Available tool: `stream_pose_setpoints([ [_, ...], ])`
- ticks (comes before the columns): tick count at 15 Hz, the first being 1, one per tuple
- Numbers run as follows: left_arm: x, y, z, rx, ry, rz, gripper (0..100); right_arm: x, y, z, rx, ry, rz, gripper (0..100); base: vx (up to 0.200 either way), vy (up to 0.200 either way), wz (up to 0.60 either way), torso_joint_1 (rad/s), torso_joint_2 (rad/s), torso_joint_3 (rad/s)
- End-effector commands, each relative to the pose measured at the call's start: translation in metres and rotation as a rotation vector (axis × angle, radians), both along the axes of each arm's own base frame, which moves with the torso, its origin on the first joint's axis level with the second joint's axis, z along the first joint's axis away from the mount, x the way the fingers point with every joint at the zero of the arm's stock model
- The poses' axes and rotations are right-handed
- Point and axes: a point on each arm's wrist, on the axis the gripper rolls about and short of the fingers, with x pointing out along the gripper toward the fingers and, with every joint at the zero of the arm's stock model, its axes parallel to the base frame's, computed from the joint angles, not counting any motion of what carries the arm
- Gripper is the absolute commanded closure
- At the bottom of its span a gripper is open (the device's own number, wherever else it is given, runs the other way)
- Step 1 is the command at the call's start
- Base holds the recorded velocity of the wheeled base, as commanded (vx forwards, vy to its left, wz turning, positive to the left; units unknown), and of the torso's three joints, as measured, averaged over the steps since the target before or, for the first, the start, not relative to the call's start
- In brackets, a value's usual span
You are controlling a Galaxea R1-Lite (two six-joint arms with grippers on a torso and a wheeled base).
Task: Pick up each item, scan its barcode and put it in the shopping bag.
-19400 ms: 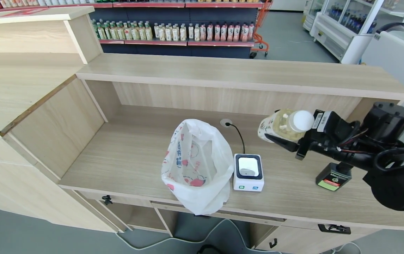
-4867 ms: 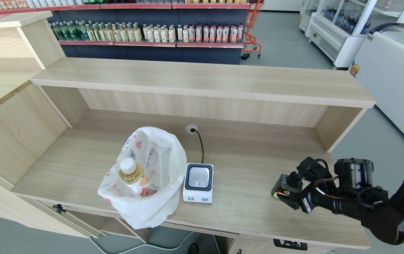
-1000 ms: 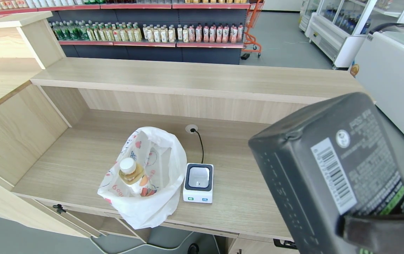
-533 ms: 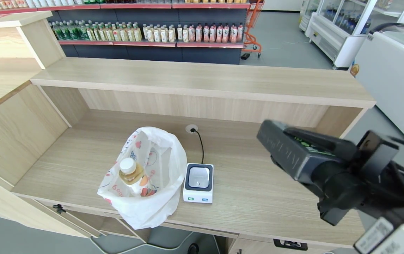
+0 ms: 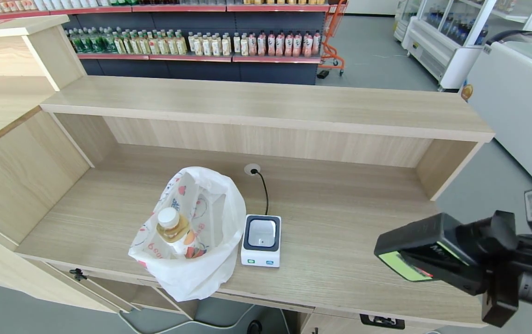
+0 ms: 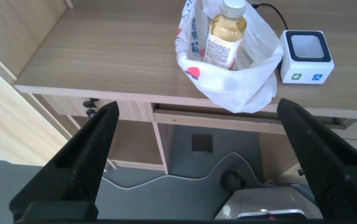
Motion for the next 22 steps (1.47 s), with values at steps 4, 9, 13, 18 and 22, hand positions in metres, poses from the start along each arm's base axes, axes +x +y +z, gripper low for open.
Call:
stream_pose_setpoints([
  [4,0.000,0.000,0.000,0.000,-0.001,0.000,0,0.012,-0.010,0.004,0.472,0.543,-0.183,100,0.000,0.000,0.00,0.000,0.00,0.000],
  [9,0.000,0.000,0.000,0.000,-0.001,0.000,0,0.034,0.000,-0.006,0.497,0.656,-0.126,100,0.000,0.000,0.00,0.000,0.00,0.000],
  [13,0.000,0.000,0.000,0.000,-0.001,0.000,0,0.052,-0.006,-0.022,0.379,0.582,-0.168,100,0.000,0.000,0.00,0.000,0.00,0.000],
  [18,0.000,0.000,0.000,0.000,0.001,0.000,0,0.051,-0.002,-0.017,0.452,0.639,-0.141,100,0.000,0.000,0.00,0.000,0.00,0.000],
  [22,0.000,0.000,0.000,0.000,-0.001,0.000,0,0.052,-0.001,-0.017,0.460,0.629,-0.124,100,0.000,0.000,0.00,0.000,0.00,0.000],
])
